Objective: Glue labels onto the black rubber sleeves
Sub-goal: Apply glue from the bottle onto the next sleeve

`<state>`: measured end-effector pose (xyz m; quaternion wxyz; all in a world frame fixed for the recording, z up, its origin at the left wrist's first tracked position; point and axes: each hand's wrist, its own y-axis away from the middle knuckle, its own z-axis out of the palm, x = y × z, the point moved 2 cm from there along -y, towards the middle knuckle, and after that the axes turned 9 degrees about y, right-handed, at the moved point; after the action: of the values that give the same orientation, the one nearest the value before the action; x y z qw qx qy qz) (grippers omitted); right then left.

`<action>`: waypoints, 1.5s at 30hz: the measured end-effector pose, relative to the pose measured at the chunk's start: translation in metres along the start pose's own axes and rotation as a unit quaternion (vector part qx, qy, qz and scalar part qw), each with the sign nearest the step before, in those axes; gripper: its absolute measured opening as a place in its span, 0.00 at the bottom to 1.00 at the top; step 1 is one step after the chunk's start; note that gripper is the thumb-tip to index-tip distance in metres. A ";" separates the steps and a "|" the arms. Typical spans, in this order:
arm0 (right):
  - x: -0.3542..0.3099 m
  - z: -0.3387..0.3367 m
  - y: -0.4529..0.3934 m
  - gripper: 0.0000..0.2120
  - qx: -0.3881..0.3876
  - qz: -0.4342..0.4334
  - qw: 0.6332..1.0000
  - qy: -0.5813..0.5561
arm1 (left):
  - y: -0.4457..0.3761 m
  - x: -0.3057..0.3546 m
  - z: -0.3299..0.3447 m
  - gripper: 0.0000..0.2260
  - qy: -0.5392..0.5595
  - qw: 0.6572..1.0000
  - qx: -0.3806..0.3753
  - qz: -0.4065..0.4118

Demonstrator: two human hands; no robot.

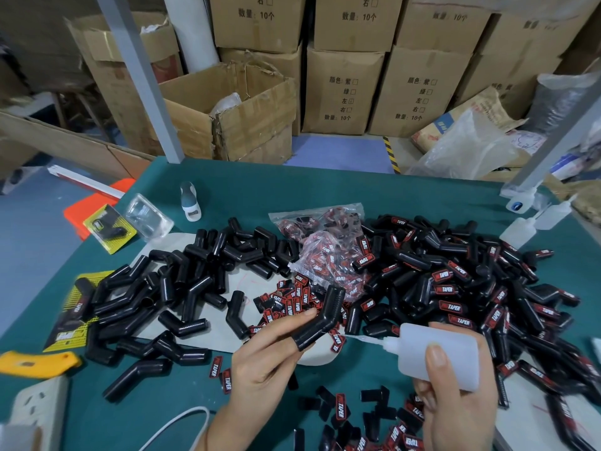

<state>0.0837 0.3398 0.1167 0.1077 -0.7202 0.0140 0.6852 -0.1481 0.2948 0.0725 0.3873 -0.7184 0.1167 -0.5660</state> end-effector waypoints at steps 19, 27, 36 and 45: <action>0.001 -0.001 0.001 0.30 -0.008 -0.014 1.000 0.018 | 0.002 -0.003 -0.002 0.10 -0.017 0.999 -0.024 0.024; 0.003 -0.001 0.001 0.30 -0.014 -0.012 0.999 0.026 | 0.001 0.000 -0.001 0.10 -0.028 0.998 -0.034 0.033; 0.002 -0.001 0.001 0.31 -0.005 -0.015 1.000 0.023 | -0.001 0.003 -0.001 0.09 -0.025 0.999 -0.032 0.030; 0.002 0.000 0.002 0.31 -0.008 -0.013 1.000 0.024 | -0.001 0.003 0.000 0.09 -0.022 0.999 -0.030 0.028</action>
<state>0.0840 0.3382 0.1146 0.1107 -0.7373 0.0014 0.6664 -0.1474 0.2937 0.0749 0.3838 -0.7383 0.1454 -0.5351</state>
